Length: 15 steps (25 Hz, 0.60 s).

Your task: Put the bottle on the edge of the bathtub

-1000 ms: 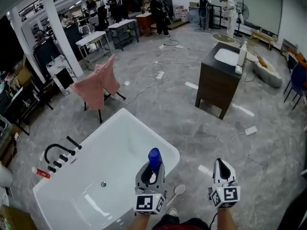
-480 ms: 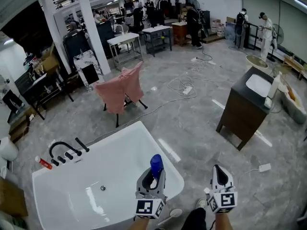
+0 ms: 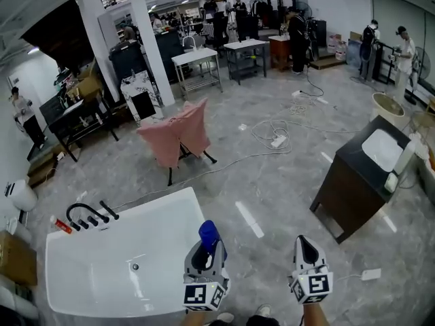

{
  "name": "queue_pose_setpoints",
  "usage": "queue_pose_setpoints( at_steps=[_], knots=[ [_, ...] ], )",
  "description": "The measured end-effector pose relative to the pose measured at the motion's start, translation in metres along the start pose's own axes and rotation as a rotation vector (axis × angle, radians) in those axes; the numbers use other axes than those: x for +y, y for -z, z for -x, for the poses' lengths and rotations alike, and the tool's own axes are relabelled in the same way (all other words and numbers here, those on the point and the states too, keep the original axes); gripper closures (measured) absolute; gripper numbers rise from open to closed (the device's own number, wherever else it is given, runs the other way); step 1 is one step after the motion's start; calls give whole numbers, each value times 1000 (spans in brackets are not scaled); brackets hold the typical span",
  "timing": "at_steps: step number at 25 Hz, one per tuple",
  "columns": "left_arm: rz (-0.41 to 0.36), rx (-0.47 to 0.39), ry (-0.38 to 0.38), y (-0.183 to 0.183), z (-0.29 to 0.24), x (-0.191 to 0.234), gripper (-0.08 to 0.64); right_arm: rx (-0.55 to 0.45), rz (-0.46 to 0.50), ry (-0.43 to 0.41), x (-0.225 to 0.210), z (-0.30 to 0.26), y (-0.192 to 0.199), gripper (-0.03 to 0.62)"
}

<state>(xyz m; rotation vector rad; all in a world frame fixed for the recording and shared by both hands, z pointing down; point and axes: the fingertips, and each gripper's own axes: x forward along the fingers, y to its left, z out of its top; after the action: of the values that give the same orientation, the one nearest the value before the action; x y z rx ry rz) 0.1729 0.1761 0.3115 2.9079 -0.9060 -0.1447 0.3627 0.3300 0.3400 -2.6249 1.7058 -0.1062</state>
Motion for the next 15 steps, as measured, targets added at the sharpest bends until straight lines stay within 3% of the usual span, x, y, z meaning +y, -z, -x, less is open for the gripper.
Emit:
queue_pose_setpoints(
  at_steps=[7, 15],
  knots=[
    [-10, -5, -36, 2, -40, -30, 420, -16, -3, -57, -40, -26, -11, 595],
    [-15, -27, -119, 6, -74, -15, 420, -47, 12, -147, -44, -82, -17, 595]
  ],
)
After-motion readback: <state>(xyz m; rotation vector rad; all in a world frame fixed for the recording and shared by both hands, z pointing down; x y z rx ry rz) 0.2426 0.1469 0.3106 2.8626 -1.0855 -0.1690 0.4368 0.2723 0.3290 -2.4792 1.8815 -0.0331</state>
